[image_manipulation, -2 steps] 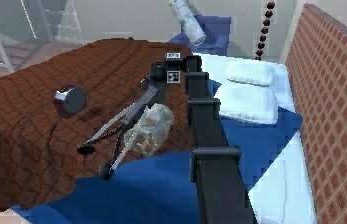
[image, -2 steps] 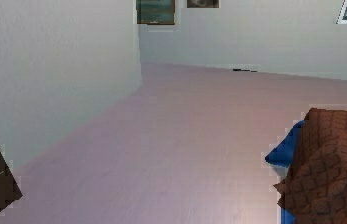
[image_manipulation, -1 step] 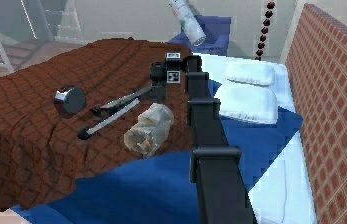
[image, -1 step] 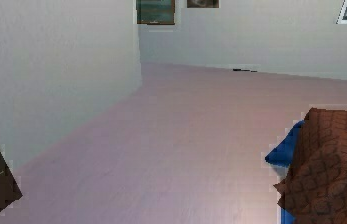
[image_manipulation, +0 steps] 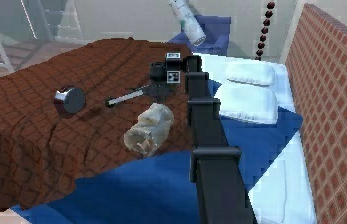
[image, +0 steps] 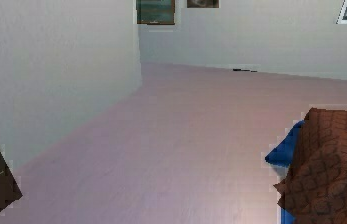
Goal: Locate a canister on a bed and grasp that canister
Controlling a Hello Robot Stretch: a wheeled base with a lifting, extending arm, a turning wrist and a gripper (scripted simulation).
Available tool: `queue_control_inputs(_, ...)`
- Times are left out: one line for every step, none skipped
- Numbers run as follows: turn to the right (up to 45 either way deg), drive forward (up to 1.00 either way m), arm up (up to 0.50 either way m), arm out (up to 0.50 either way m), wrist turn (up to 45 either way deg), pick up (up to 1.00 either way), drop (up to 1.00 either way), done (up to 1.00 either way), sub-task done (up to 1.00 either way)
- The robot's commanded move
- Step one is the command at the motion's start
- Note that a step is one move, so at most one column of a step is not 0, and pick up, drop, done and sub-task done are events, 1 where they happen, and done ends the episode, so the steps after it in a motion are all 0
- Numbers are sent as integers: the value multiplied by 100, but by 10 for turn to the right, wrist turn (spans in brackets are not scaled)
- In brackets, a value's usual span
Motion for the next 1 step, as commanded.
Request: queue_control_inputs(0,0,0,0,300,0,0,0,0)
